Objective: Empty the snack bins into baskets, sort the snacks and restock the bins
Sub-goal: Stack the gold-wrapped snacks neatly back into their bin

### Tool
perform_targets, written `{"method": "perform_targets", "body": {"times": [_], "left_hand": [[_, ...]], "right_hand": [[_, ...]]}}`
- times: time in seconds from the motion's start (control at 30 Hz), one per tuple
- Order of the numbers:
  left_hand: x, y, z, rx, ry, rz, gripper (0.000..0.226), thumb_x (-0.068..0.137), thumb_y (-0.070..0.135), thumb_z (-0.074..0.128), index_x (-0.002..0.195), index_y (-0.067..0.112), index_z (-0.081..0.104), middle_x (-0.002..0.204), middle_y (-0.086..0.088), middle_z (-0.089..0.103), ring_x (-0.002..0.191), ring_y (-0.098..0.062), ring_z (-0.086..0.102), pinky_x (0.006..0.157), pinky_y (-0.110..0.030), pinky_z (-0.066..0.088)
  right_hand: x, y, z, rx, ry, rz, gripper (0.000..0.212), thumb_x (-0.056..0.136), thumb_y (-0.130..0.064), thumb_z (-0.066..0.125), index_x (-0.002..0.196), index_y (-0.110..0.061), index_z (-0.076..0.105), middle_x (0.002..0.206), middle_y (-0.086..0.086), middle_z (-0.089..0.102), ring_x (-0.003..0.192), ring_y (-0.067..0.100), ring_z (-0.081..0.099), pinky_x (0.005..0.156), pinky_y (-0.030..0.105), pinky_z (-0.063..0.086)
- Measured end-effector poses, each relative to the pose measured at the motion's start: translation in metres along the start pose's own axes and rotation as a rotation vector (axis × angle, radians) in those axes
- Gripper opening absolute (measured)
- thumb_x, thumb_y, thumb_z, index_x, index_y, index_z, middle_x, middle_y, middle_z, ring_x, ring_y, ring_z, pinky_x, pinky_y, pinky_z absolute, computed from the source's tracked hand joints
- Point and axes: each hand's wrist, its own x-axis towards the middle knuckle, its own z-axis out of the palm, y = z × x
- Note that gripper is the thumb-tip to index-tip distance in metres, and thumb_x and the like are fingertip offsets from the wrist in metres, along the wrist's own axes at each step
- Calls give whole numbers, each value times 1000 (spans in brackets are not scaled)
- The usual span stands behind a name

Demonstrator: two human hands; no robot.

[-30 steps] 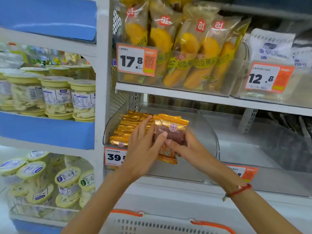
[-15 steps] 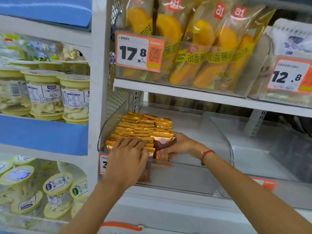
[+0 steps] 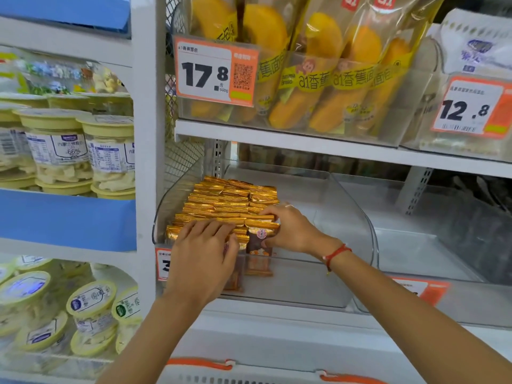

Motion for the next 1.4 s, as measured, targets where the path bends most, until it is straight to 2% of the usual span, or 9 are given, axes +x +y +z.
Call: {"method": "perform_targets", "body": {"times": [0.17, 0.4, 0.6, 0.73, 0.83, 0.97, 1.1, 1.23, 1.4], "left_hand": [[1, 2, 1, 11, 8, -10, 47, 94, 35, 30, 101, 21, 75, 96, 3, 73, 90, -18, 67, 86, -35, 51], [0, 1, 1, -19, -13, -31, 50, 95, 36, 26, 103, 21, 73, 97, 2, 73, 91, -18, 65, 87, -35, 47], [-1, 0, 2, -23, 4, -22, 52, 95, 36, 25, 103, 19, 73, 97, 0, 73, 91, -20, 66, 88, -36, 47], [0, 0, 3, -11, 25, -17, 50, 95, 34, 28, 99, 17, 74, 94, -3, 74, 88, -21, 67, 87, -36, 49], [0, -1, 2, -47, 22, -14, 48, 97, 36, 28, 113, 16, 69, 102, -4, 73, 96, -23, 66, 93, -38, 47], [-8, 1, -10, -157, 83, 33, 42, 98, 37, 37, 127, 15, 58, 123, -5, 64, 119, -24, 53, 105, -40, 35], [-66, 12, -31, -216, 250, -3, 29, 94, 27, 47, 112, 14, 65, 105, -2, 68, 100, -20, 55, 83, -32, 38], [-149, -6, -20, -209, 4, -333, 29, 93, 19, 59, 121, 17, 63, 116, -5, 67, 104, -30, 60, 78, -41, 48], [-240, -36, 7, -118, -360, -710, 63, 92, 21, 61, 149, 13, 35, 153, -7, 36, 138, -30, 31, 108, -49, 34]], "right_hand": [[4, 5, 1, 28, -9, 19, 56, 71, -25, 84, 119, -23, 55, 123, 6, 54, 110, 22, 51, 75, 24, 37], [5, -8, 7, 40, 85, 104, 60, 70, -15, 85, 120, -23, 52, 124, 6, 50, 100, 20, 50, 74, 26, 37], [7, -11, -8, 273, -134, 217, 66, 76, -8, 78, 132, -16, 44, 133, 10, 47, 117, 25, 51, 94, 36, 51], [-11, -13, -20, 391, -197, 253, 71, 86, -10, 71, 146, -17, 33, 143, 7, 40, 126, 23, 46, 104, 36, 45], [-33, -16, -28, 216, -52, 170, 71, 86, -17, 72, 147, -15, 34, 147, 9, 38, 133, 24, 40, 108, 34, 37], [-92, -26, -30, 120, 190, -187, 41, 84, -18, 73, 122, -26, 61, 126, -3, 54, 113, 10, 50, 95, 29, 45], [-154, -33, -4, 99, 94, -261, 21, 87, -24, 67, 105, -34, 67, 98, -16, 63, 90, 2, 56, 78, 23, 48], [-187, -19, 67, 7, -294, -111, 20, 94, -26, 58, 108, -37, 66, 98, -15, 67, 87, 3, 59, 80, 28, 50], [-222, 0, 188, 132, -448, 49, 24, 98, -21, 52, 115, -29, 67, 109, -7, 68, 91, 8, 62, 72, 15, 45]]}}
